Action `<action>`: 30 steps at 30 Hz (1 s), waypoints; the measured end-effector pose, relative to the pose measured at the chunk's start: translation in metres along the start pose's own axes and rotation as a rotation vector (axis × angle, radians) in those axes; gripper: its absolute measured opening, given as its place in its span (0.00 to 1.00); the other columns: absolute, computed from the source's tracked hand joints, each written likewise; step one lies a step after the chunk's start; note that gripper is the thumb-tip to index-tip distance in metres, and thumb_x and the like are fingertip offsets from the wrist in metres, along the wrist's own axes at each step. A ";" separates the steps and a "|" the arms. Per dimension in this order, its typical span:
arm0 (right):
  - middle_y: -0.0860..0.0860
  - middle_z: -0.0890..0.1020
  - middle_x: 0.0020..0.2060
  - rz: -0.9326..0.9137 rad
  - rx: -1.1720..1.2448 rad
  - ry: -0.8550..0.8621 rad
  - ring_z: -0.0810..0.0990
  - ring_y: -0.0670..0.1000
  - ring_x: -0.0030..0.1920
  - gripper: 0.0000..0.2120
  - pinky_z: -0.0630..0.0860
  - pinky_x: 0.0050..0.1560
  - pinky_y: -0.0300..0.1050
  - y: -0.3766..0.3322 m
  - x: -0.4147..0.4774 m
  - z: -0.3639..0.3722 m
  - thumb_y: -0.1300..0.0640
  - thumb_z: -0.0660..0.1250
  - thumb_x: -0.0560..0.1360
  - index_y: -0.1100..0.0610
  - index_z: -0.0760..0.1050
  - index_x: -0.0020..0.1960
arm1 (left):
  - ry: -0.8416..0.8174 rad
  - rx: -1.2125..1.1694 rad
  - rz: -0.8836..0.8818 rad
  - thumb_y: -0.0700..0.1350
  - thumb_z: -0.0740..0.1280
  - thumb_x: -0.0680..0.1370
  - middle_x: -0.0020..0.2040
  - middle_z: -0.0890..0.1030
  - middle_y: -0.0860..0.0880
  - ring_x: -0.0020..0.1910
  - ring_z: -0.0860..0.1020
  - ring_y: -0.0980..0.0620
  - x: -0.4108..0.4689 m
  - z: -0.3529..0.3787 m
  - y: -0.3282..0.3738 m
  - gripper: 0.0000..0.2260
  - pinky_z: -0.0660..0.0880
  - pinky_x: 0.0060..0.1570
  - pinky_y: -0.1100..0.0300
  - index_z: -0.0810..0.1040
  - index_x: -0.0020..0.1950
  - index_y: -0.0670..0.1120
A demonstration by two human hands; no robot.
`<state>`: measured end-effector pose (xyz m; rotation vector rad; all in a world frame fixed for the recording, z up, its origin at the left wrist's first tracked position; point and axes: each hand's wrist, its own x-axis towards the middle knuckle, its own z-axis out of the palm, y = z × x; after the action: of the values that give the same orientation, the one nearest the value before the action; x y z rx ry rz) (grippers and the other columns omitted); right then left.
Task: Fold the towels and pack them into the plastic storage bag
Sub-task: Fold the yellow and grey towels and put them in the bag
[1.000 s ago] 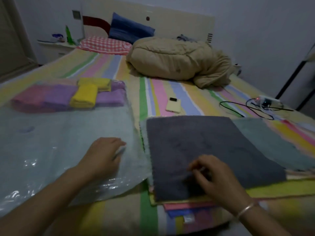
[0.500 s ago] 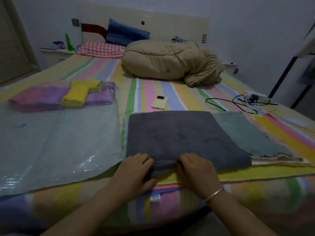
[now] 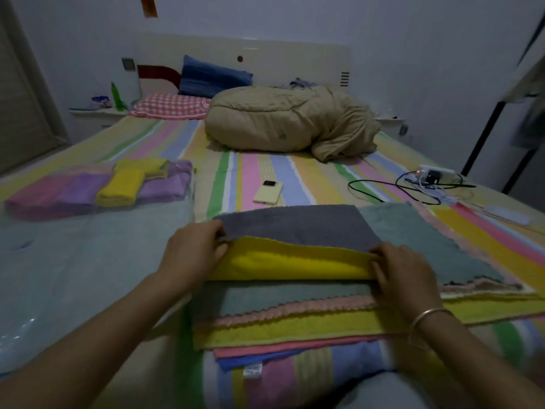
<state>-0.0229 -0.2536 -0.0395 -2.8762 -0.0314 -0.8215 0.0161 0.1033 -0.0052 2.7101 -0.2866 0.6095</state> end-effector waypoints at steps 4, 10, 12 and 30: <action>0.55 0.78 0.39 0.114 0.115 -0.058 0.77 0.58 0.42 0.05 0.72 0.41 0.49 0.020 0.033 0.007 0.55 0.70 0.74 0.53 0.79 0.50 | -0.126 -0.280 -0.248 0.48 0.71 0.74 0.35 0.78 0.51 0.42 0.78 0.47 0.026 0.020 -0.016 0.05 0.65 0.33 0.59 0.80 0.40 0.50; 0.54 0.80 0.44 0.115 0.078 -0.024 0.76 0.56 0.47 0.07 0.74 0.51 0.55 0.019 0.112 0.038 0.52 0.65 0.77 0.53 0.79 0.52 | -0.072 -0.375 -0.412 0.49 0.70 0.75 0.39 0.81 0.44 0.43 0.79 0.44 0.066 0.056 -0.044 0.08 0.70 0.40 0.55 0.82 0.42 0.45; 0.54 0.80 0.45 0.120 0.072 -0.040 0.75 0.56 0.50 0.08 0.72 0.53 0.54 0.017 0.138 0.053 0.52 0.64 0.78 0.52 0.79 0.52 | -0.072 -0.357 -0.421 0.49 0.69 0.76 0.41 0.82 0.44 0.44 0.79 0.44 0.081 0.067 -0.053 0.08 0.71 0.41 0.55 0.82 0.45 0.45; 0.57 0.77 0.54 0.363 -0.040 -0.042 0.74 0.59 0.54 0.22 0.72 0.51 0.53 0.000 0.131 0.074 0.51 0.67 0.73 0.50 0.69 0.66 | -0.017 0.024 -0.042 0.44 0.68 0.75 0.61 0.75 0.45 0.57 0.74 0.44 0.112 0.098 -0.043 0.16 0.72 0.52 0.50 0.73 0.63 0.47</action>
<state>0.1272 -0.2452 -0.0326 -2.8077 0.4911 -0.6954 0.1633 0.0926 -0.0506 2.7385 -0.2280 0.5817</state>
